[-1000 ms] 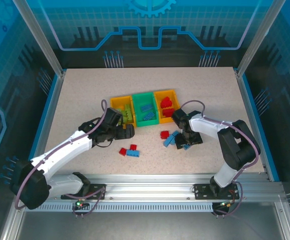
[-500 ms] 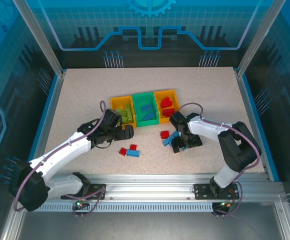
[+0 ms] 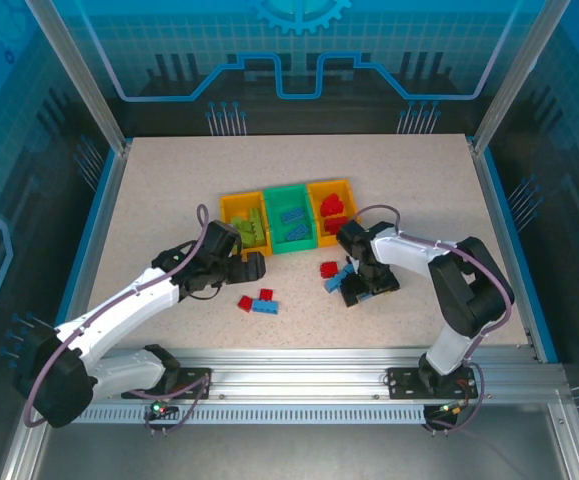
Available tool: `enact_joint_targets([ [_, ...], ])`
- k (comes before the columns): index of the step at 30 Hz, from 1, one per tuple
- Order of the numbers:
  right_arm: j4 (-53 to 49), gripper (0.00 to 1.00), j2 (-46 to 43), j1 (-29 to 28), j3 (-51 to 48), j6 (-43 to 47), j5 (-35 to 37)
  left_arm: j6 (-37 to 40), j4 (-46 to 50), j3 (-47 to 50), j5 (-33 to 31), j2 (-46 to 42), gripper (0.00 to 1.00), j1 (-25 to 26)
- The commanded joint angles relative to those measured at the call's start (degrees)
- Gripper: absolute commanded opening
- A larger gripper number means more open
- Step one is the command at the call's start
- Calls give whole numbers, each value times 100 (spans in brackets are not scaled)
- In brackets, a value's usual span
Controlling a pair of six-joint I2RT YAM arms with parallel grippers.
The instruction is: Sort the legos into containers by color
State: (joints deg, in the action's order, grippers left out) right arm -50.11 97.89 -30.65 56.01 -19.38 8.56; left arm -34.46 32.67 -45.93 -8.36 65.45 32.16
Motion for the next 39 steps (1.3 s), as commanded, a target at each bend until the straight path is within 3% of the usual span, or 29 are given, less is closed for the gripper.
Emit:
enact_joint_targets([
  [1,80,80,248,75,-46,-22,196,-52,29,50,-104,-97,99,14],
  [7,20,67,164,-8,-7,-37,308,-77,18,81,-96,-94,99,10],
  [14,-366,63,-411,-248,110,-317,411,-123,102,152,-87,-82,99,18],
  [19,-560,62,-1094,-355,562,-364,-15,-185,241,247,-111,-131,99,146],
  [24,-588,61,-1286,-408,1280,-282,-570,-439,205,370,-224,-123,99,677],
  [30,-343,57,-552,-441,2518,-328,-1154,-736,100,394,-352,333,99,1325],
  [39,-152,55,1619,-442,4591,-786,-1781,-1146,49,176,-629,1007,99,1815],
])
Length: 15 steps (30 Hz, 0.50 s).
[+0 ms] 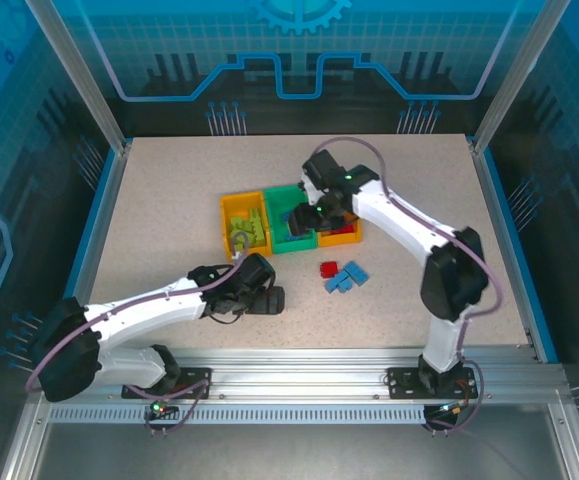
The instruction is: Sort the legos into containers by color
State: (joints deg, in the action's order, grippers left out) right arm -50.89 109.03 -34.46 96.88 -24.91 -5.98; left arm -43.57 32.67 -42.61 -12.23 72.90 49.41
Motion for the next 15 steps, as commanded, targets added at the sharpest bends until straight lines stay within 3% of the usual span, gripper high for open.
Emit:
enact_joint_targets([
  [1,-114,54,696,-61,698,-266,-303,-264,109,-208,-283,357,99,108],
  [4,-280,56,1210,-53,1279,-347,-96,-322,137,-293,-343,566,99,168],
  [8,-526,70,1619,-32,1808,-364,56,-378,42,-341,-355,744,99,218],
  [11,-524,78,1549,-43,1819,-307,102,-371,28,-443,-375,924,99,243],
  [15,-466,81,1169,-52,1546,-285,176,-360,60,-597,-382,1186,99,284],
])
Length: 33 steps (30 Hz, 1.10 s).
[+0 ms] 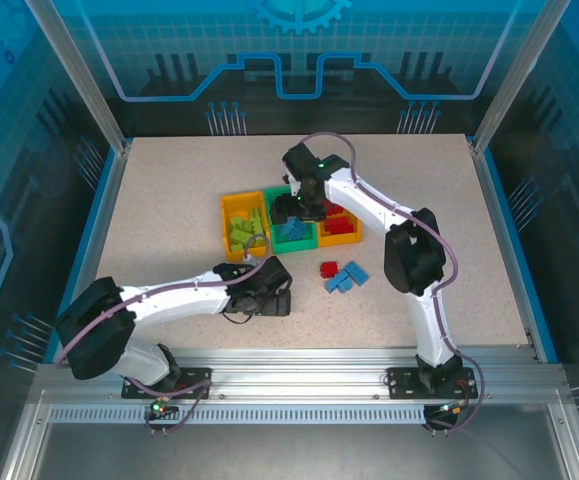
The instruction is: Sort the legos into containers by color
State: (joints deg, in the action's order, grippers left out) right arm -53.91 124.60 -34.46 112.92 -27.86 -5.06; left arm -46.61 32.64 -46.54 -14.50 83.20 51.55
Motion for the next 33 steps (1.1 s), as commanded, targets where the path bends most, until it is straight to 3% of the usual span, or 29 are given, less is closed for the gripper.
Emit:
enact_joint_targets([
  [1,-118,82,-503,-44,-180,4,85,-67,66,-227,-172,189,99,80],
  [5,24,88,-997,-13,-618,-40,167,-70,123,-310,-202,306,96,118],
  [15,326,90,-1993,343,-1737,-106,242,-98,348,-510,-364,483,80,188],
  [22,534,90,-2600,757,-2679,-84,208,-93,427,-617,-424,530,62,241],
  [27,644,90,-3020,1005,-3248,-39,164,-94,521,-739,-431,678,65,307],
  [33,676,91,-3322,1201,-3562,33,89,-159,644,-848,-450,846,77,420],
])
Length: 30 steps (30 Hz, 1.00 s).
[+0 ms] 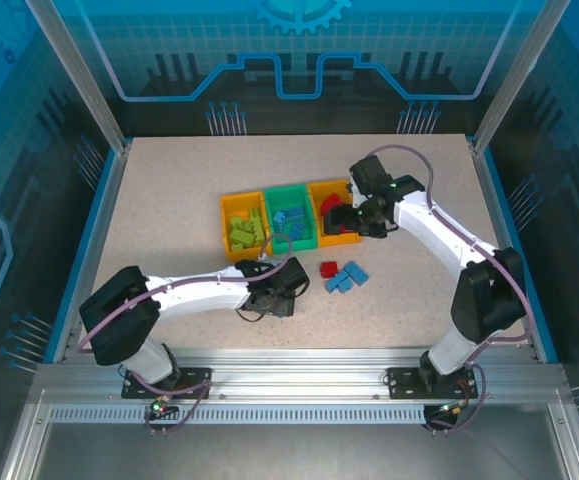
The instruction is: Sort the legos into containers by color
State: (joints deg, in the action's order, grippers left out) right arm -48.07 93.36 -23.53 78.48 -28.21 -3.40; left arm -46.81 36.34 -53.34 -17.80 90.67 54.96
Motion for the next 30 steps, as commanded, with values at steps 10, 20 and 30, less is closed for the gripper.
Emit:
enact_joint_targets([
  [10,228,91,-275,234,-289,80,-244,-120,309,-215,-201,174,85,177],
  [20,227,91,-310,358,-333,94,-275,69,196,-317,-170,431,75,182],
  [30,220,91,-439,498,-462,117,-284,53,166,-342,-170,558,59,180],
])
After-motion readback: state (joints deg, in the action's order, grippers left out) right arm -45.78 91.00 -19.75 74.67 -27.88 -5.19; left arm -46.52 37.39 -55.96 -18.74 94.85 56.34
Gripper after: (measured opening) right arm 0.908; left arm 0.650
